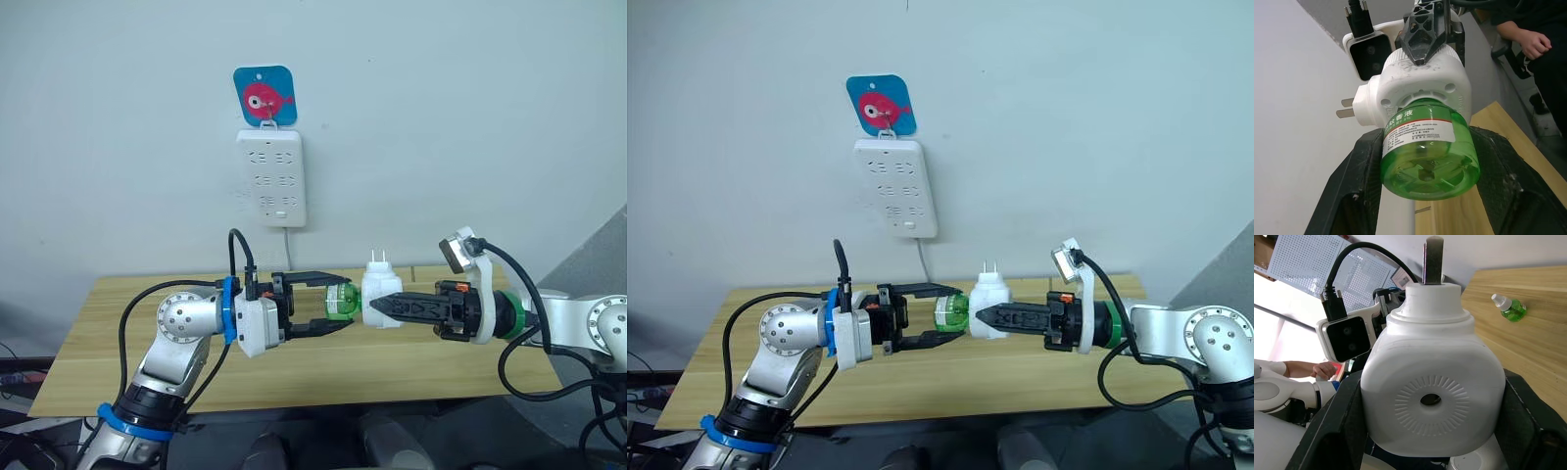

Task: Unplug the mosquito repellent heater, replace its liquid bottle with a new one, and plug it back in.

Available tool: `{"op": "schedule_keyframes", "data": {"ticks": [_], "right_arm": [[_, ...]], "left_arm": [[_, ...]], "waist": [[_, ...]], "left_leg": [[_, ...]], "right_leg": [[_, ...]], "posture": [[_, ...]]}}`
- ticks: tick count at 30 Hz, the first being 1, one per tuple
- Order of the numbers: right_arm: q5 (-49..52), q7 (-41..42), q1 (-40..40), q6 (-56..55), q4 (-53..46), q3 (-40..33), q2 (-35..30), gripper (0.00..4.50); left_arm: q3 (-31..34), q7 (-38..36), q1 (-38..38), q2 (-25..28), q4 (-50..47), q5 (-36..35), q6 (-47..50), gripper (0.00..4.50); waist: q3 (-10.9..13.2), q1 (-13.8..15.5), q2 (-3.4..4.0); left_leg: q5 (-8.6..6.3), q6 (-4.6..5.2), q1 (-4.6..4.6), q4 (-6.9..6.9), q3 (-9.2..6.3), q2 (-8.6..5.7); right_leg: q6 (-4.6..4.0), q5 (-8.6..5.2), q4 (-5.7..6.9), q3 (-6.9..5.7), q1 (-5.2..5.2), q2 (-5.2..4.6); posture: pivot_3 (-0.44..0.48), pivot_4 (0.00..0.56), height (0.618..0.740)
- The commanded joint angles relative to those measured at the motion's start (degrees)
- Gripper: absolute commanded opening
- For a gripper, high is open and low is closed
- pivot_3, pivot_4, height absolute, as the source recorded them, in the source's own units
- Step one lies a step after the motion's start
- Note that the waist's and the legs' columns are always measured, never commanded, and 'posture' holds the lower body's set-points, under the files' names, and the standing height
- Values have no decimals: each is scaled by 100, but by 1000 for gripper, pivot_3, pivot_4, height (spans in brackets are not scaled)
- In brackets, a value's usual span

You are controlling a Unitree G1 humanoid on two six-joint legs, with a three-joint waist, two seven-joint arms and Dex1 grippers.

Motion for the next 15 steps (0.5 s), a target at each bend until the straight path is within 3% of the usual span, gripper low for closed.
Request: {"op": "schedule_keyframes", "data": {"ticks": [1, 5, 8, 11, 15], "right_arm": [[142, 21, -16, -51, -122, -120, -10, 3004], [127, 24, -41, -32, -113, -116, -4, 3004], [75, 89, -66, 39, -110, -129, -37, 3004], [-34, 250, -87, 139, -127, -144, -91, 3004], [-138, 451, -111, 204, -198, -152, -126, 3004]], "left_arm": [[-23, 97, -65, 2, -136, -12, 140, 2251], [-167, -128, -111, 312, -516, -457, 1237, 2251], [-136, 151, -430, 973, -1058, -1517, 3880, 2251], [28, 314, -1166, 1567, -1073, -3268, 6553, 2251], [233, 405, -1729, 1800, -671, -4405, 8296, 2251]], "waist": [[0, 0, 0], [0, -1, 0], [1, -5, 0], [1, -11, -1], [1, -4, 0]], "left_leg": [[0, 0, 0, 0, 0, 0], [0, 0, 0, 0, 0, 0], [0, 0, -1, 0, -7, 2], [0, 0, -2, 1, -14, 1], [0, 0, -4, 0, -22, -1]], "right_leg": [[0, 0, 0, 0, 0, 0], [0, 0, 0, 0, 0, 0], [0, 0, 5, -5, -2, 3], [0, -1, 8, -15, -2, 4], [0, -1, 5, -26, -2, 5]], "posture": [[-189, 71, 740], [-187, 72, 740], [-184, 74, 740], [-184, 74, 740], [-186, 78, 740]]}}
